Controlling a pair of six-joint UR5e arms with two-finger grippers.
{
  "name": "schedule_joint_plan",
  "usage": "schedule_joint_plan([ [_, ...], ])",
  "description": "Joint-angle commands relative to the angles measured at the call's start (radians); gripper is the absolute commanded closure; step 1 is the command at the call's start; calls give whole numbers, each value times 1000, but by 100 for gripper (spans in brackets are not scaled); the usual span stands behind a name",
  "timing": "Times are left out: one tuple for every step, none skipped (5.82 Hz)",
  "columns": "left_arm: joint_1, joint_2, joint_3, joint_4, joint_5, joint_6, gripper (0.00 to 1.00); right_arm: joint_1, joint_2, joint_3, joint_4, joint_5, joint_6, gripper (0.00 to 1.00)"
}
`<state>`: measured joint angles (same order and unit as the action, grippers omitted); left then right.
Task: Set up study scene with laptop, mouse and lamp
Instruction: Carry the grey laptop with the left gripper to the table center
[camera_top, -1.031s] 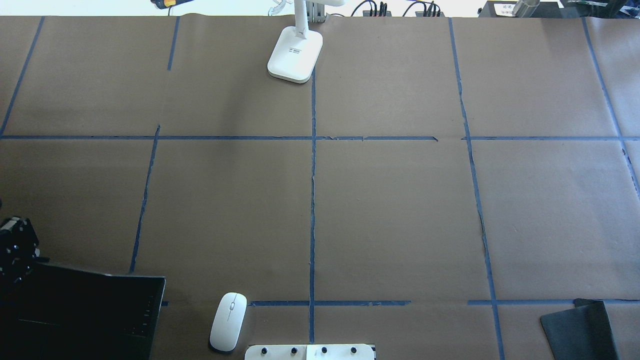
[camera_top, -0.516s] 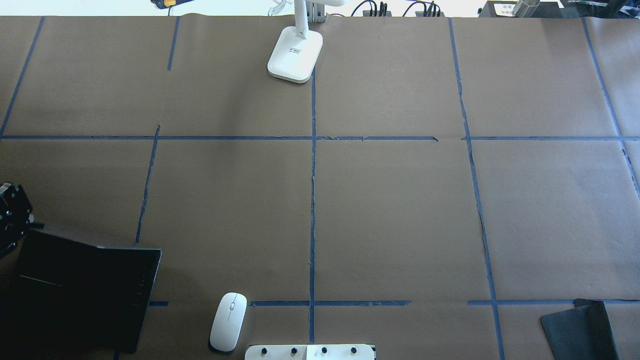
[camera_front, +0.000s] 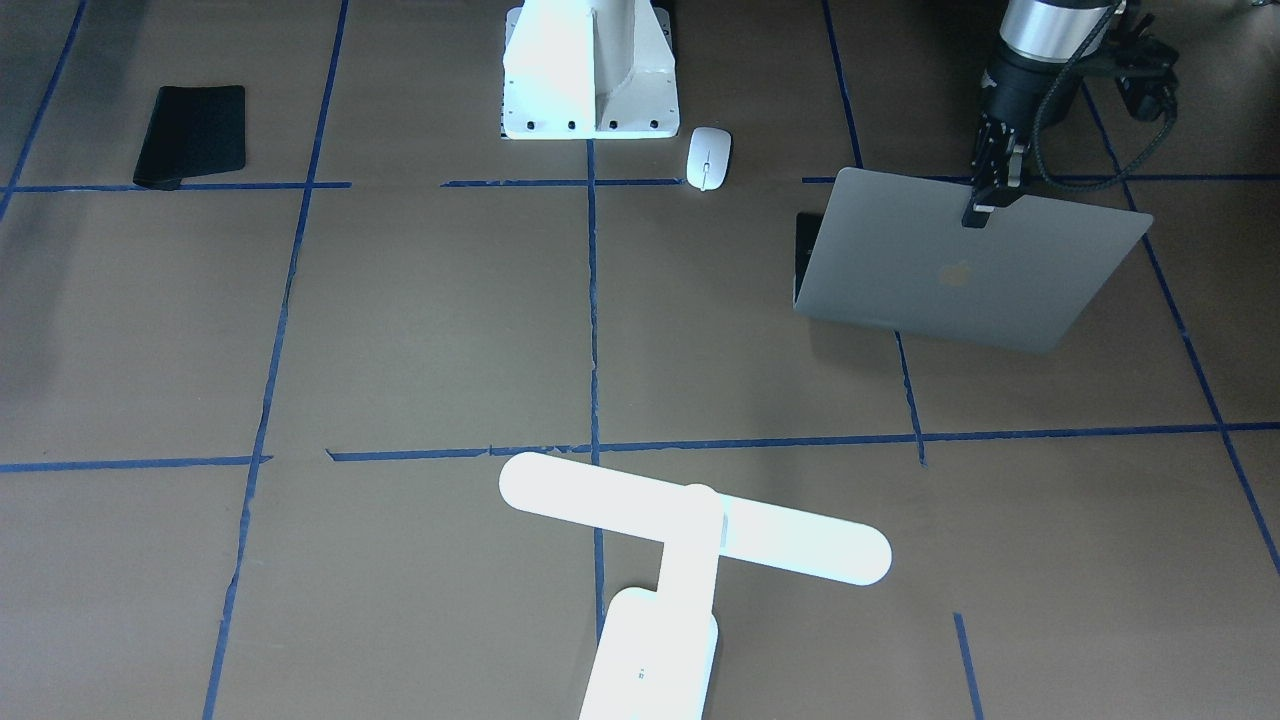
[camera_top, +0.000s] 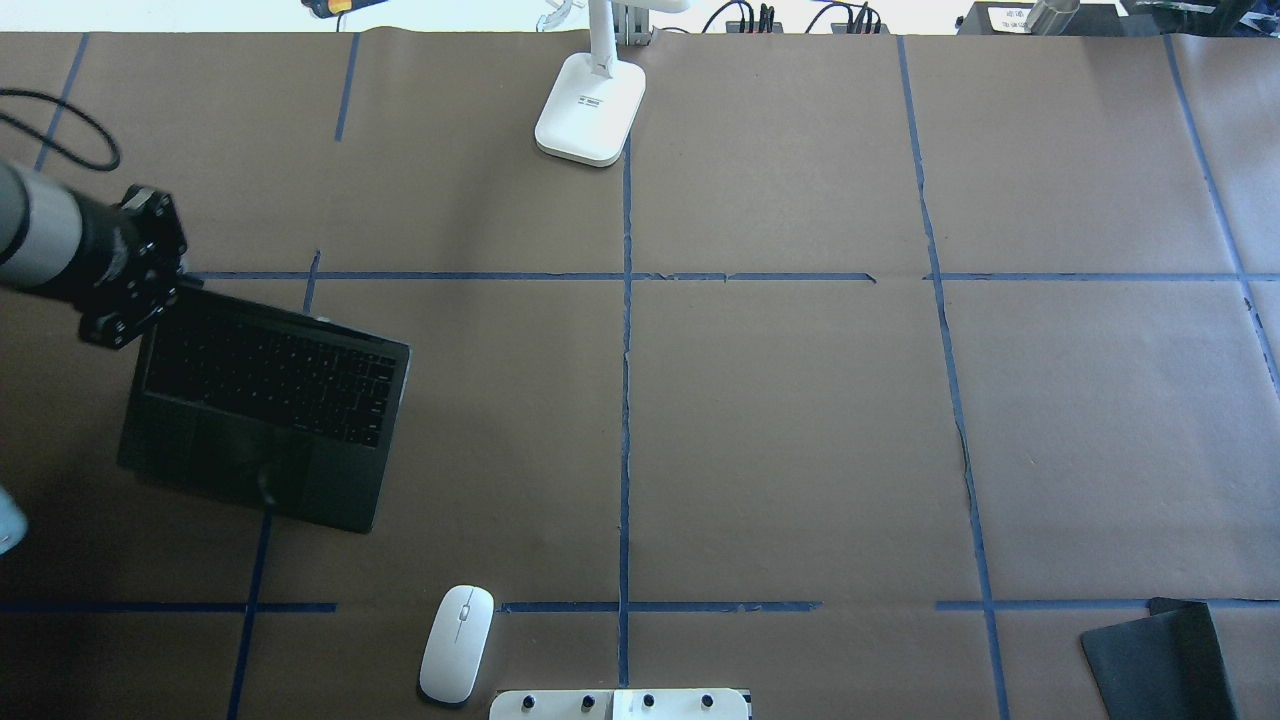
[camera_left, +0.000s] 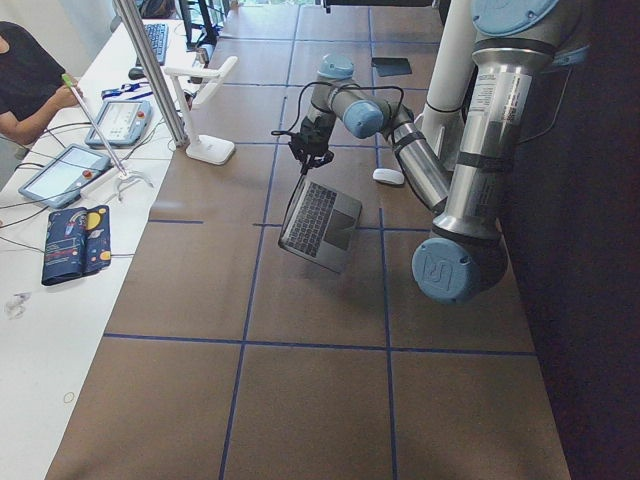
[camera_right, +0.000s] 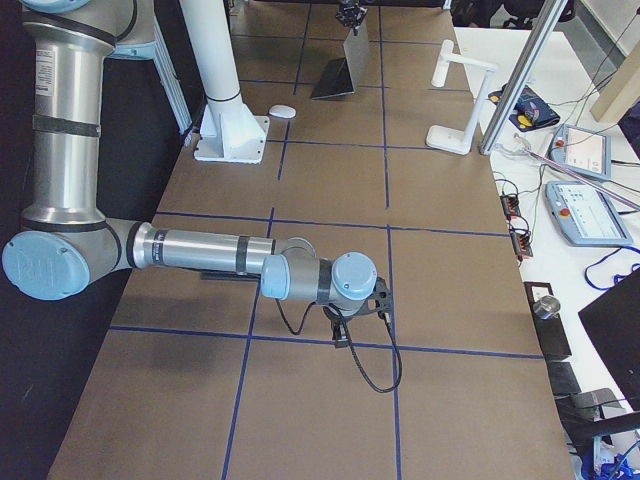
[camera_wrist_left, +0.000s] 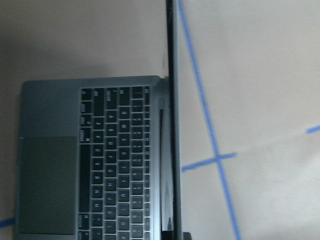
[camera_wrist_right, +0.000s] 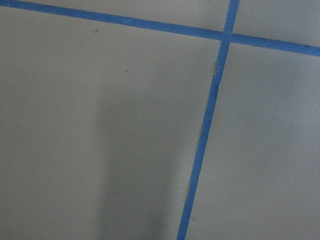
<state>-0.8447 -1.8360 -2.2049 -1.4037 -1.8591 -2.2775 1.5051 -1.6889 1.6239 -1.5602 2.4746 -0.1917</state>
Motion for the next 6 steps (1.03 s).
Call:
schedule_joint_plan([
  [-7,-243,206,23,-3,4,100,0,5,-21,0,1,0,0],
  [-1,-343,296,23,-3,-11,100,0,11,-25,0,1,0,0],
  [12,-441,389,22,-3,-93,100,0,12,-35,2,1,0,0],
  [51,-525,463,22,-2,-170,100,0,14,-39,2,1,0,0],
  [77,-627,550,25,1,-242,100,-2,17,-44,2,1,0,0],
  [101,-705,617,29,4,-316,100,-2,18,-50,2,1,0,0],
])
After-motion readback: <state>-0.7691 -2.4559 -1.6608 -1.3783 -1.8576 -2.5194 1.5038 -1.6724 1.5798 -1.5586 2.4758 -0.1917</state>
